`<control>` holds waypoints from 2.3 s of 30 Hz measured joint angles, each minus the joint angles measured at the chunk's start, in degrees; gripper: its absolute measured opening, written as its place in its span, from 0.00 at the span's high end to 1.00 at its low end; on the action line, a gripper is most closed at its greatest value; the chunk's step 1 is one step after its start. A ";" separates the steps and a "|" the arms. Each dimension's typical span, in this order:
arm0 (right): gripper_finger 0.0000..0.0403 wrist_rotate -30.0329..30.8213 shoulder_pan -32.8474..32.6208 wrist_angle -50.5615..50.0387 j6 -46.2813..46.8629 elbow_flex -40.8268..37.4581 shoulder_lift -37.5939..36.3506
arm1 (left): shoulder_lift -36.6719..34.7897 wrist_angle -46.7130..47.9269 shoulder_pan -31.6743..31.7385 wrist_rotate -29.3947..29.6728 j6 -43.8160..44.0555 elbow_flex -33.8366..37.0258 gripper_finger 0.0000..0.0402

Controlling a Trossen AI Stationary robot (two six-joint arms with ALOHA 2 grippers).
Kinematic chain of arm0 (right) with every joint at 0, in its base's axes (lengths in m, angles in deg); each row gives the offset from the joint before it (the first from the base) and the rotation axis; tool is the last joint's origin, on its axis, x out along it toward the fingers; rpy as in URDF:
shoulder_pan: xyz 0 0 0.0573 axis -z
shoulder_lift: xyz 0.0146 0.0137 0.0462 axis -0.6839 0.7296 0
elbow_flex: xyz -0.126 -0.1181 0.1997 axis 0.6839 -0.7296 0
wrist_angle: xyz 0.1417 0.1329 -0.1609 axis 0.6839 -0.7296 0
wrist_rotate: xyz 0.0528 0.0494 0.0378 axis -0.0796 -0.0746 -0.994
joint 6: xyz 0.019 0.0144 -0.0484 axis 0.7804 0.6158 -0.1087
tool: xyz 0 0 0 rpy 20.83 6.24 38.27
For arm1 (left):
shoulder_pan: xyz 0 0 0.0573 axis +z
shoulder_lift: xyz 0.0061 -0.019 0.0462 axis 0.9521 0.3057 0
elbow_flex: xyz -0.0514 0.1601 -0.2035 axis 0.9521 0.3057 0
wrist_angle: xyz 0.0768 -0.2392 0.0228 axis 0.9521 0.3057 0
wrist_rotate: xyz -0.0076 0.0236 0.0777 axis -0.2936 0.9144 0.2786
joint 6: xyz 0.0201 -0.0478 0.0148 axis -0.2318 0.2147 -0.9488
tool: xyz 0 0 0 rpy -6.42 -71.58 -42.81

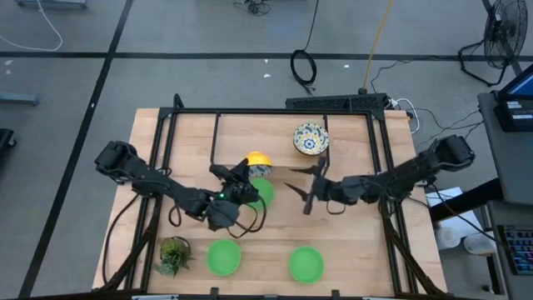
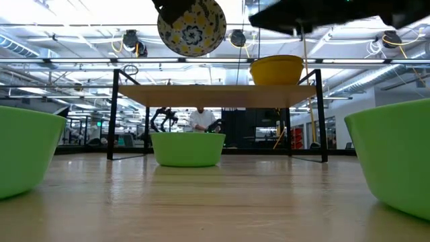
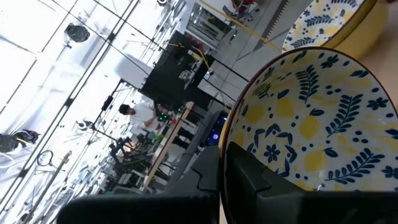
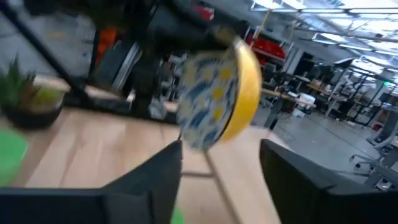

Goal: Pick & Place Mini bowls
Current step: Stack the white bowl on top of the white bowl on the shelf

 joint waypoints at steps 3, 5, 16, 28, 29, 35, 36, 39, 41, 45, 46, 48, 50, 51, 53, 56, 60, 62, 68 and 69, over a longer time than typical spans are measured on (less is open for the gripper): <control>0.39 -0.23 0.86 0.23 0.07 3.83 2.24 | 0.00 -0.42 -0.29 0.00 -0.61 0.00 0.97; 0.36 -0.28 1.39 -0.16 0.03 5.35 3.72 | 0.00 -0.39 -0.33 -0.04 -0.62 0.00 0.97; 0.39 -6.54 6.77 -0.04 2.63 10.81 10.87 | 0.00 -0.92 -0.65 0.38 -1.12 0.00 0.98; 0.63 -7.18 10.84 -0.21 3.38 10.83 10.84 | 0.00 -5.53 -1.46 -4.94 -2.82 0.00 0.98; 0.67 -6.50 10.86 -0.14 3.48 10.83 10.84 | 0.00 -5.57 -1.46 -5.03 -2.60 0.00 0.98; 0.91 -4.21 11.21 1.88 2.79 11.07 10.84 | 0.04 -6.44 -0.60 -6.81 0.64 -0.09 0.90; 0.92 -4.26 11.24 1.95 1.95 11.07 10.84 | 0.04 -6.37 -0.44 -7.44 1.36 -0.09 0.88; 0.96 -2.63 11.17 1.51 -0.40 10.98 10.82 | 0.10 -5.79 -0.17 -10.53 3.16 -0.08 0.81; 0.98 -1.80 11.17 0.80 -2.04 10.93 10.70 | 0.11 -5.41 -0.12 -13.46 3.21 -0.02 0.76; 0.98 -2.01 11.02 -3.03 -4.47 10.61 9.60 | 0.01 -5.89 -0.71 -19.43 4.78 0.00 0.69; 0.98 -2.52 11.02 -3.80 -4.17 10.57 9.17 | -0.06 -6.01 -0.95 -20.68 5.64 -0.02 0.67; 0.98 -2.79 10.97 -6.31 -3.81 10.85 7.50 | -0.11 -6.91 -1.55 -22.03 6.65 -0.02 0.65; 0.98 -2.77 10.97 -9.32 -3.59 11.67 5.73 | -0.11 -8.00 -2.21 -23.38 7.08 -0.02 0.63; 0.98 -3.09 11.00 -11.05 -3.52 12.04 4.86 | -0.14 -8.63 -2.52 -24.21 7.09 -0.02 0.62; 0.98 -4.01 11.12 -15.29 -3.56 13.35 3.04 | -0.73 -8.59 -3.23 -26.58 7.42 -0.02 0.61; 0.98 -5.30 11.54 -24.60 -4.21 18.64 0.14 | -1.17 -8.77 -3.89 -30.96 9.06 -0.04 0.62; 0.98 -7.44 13.62 -43.30 -4.38 32.56 -0.98 | -3.79 -2.35 -4.37 -38.89 14.19 -0.03 0.66; 0.98 -8.63 15.14 -53.59 -3.79 40.58 -0.41 | -5.66 3.55 -3.72 -45.58 19.46 -0.09 0.68; 0.98 -11.26 22.74 -77.05 0.79 66.15 5.08 | -9.66 14.75 -0.51 -68.62 27.93 -0.02 0.73; 0.98 -11.90 24.38 -79.94 1.77 70.42 6.37 | -9.93 15.32 -0.07 -70.07 27.80 -0.02 0.74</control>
